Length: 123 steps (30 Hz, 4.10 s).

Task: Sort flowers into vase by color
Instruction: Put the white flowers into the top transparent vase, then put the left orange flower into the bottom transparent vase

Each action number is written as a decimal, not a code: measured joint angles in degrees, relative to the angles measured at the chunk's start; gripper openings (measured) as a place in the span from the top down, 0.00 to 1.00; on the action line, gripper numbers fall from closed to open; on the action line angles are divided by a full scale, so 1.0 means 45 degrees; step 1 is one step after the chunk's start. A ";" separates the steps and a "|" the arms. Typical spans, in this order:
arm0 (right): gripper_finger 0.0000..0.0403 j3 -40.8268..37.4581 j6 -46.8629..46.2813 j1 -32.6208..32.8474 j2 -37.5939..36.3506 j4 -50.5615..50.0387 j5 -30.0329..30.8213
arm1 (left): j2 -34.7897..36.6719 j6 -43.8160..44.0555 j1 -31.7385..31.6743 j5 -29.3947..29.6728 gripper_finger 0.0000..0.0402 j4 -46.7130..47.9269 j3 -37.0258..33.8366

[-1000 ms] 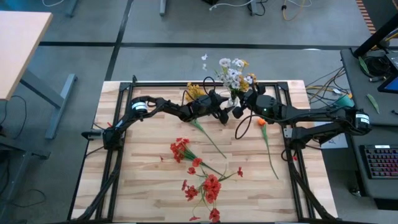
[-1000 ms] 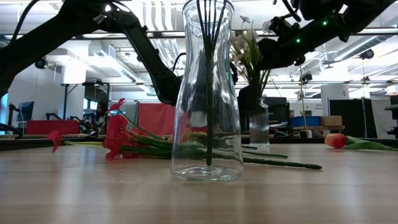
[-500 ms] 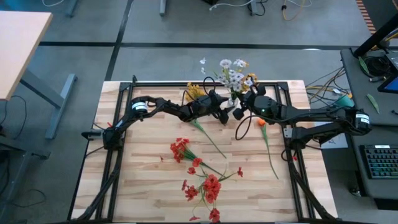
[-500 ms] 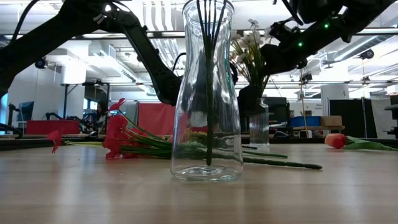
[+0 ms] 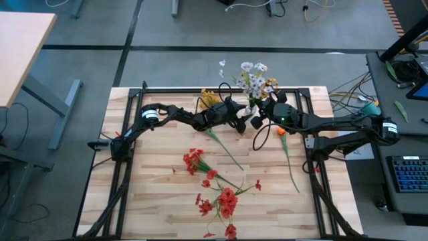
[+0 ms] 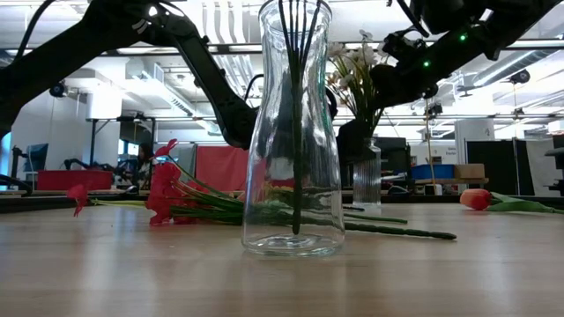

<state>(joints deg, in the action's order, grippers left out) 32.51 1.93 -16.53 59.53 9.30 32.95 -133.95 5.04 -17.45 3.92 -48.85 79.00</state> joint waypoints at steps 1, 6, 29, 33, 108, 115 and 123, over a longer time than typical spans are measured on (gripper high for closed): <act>0.97 0.0000 0.0005 0.0000 -0.0004 0.0001 0.0000 | 0.0000 0.0000 0.0000 0.0002 0.40 0.0003 0.0000; 0.97 0.0000 0.0034 0.0000 -0.0015 0.0019 -0.0026 | 0.0000 0.0002 0.0000 0.0001 0.40 0.0003 0.0000; 0.48 0.0249 -0.1156 0.0034 -0.0710 -0.1038 -0.0761 | 0.0000 0.0085 0.0000 0.0006 0.40 0.0048 -0.0002; 0.41 0.0481 -0.1448 0.0035 -0.0930 -0.1967 -0.0793 | 0.0000 0.0094 0.0000 0.0006 0.39 0.0047 0.0000; 0.38 0.0612 -0.7478 0.3512 0.1892 -0.3439 -0.6146 | 1.0489 0.0899 0.0328 -0.0353 0.16 1.8601 -0.2896; 0.38 0.0612 -0.5959 0.3512 0.3902 -0.0297 -0.5099 | 1.3548 0.2132 0.1032 0.0148 0.17 1.5703 -0.6108; 0.38 0.2062 -0.5160 0.3601 0.6345 0.0571 -0.4615 | 1.6427 0.3312 0.1437 0.0160 0.19 1.2317 -0.9119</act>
<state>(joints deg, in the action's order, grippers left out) 41.79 -21.29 -0.33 88.08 11.86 12.18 -60.03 19.94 -10.98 4.63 6.57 37.97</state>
